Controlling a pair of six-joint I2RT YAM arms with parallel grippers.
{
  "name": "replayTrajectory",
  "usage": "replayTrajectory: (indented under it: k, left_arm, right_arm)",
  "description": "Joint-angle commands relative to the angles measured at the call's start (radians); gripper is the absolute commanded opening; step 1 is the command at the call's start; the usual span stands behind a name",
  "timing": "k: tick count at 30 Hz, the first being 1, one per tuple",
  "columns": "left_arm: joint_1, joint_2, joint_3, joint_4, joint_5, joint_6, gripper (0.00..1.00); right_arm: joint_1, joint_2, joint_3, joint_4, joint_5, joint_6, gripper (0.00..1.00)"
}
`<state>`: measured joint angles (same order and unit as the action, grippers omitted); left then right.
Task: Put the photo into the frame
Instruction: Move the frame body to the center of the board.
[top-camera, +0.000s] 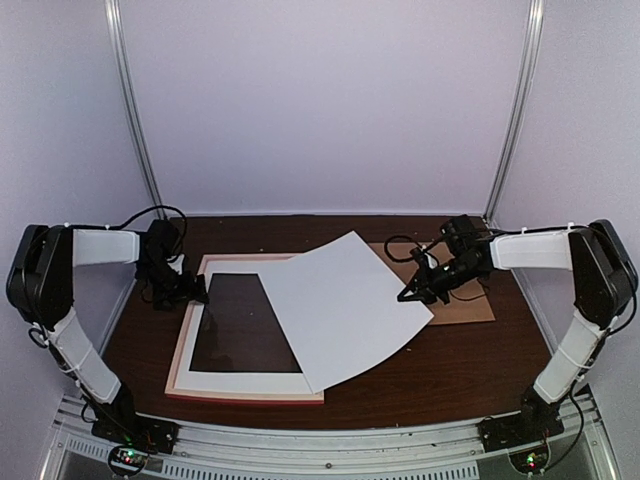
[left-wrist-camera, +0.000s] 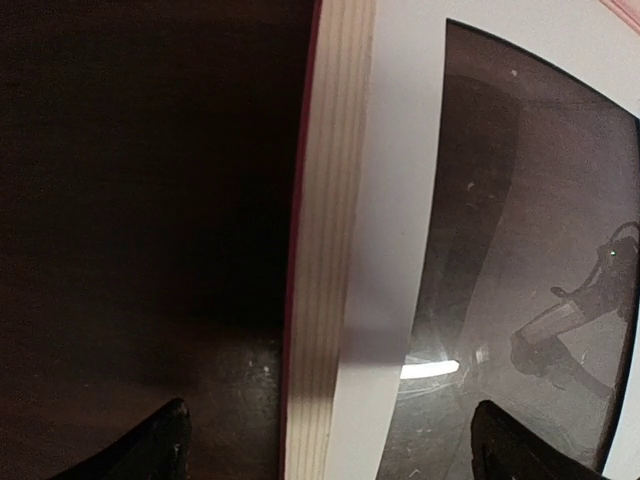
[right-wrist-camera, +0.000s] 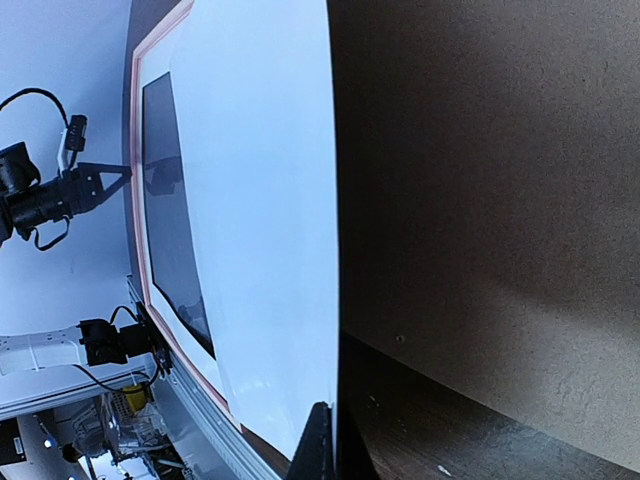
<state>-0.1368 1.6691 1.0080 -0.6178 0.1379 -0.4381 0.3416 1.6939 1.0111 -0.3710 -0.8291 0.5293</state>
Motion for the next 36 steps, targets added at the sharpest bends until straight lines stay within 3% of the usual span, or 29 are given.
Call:
replayTrajectory:
  k: [1, 13, 26, 36]
  left_arm:
    - [0.006, 0.046, 0.009, 0.089, 0.092, -0.028, 0.98]
    - [-0.013, 0.033, -0.103, 0.209, 0.263, -0.098, 0.96]
    - [-0.18, -0.073, -0.211, 0.281, 0.207, -0.234, 0.94]
    - [-0.241, -0.137, -0.249, 0.303, 0.227, -0.298, 0.94]
  right_arm:
    - [-0.005, -0.057, -0.002, -0.004, 0.025, -0.014, 0.0]
    - [-0.02, -0.082, 0.026, -0.009, 0.018, 0.01, 0.0]
    - [-0.101, -0.115, 0.087, -0.06, -0.006, 0.005, 0.0]
    - [-0.115, -0.12, 0.16, -0.109, -0.009, -0.004, 0.0]
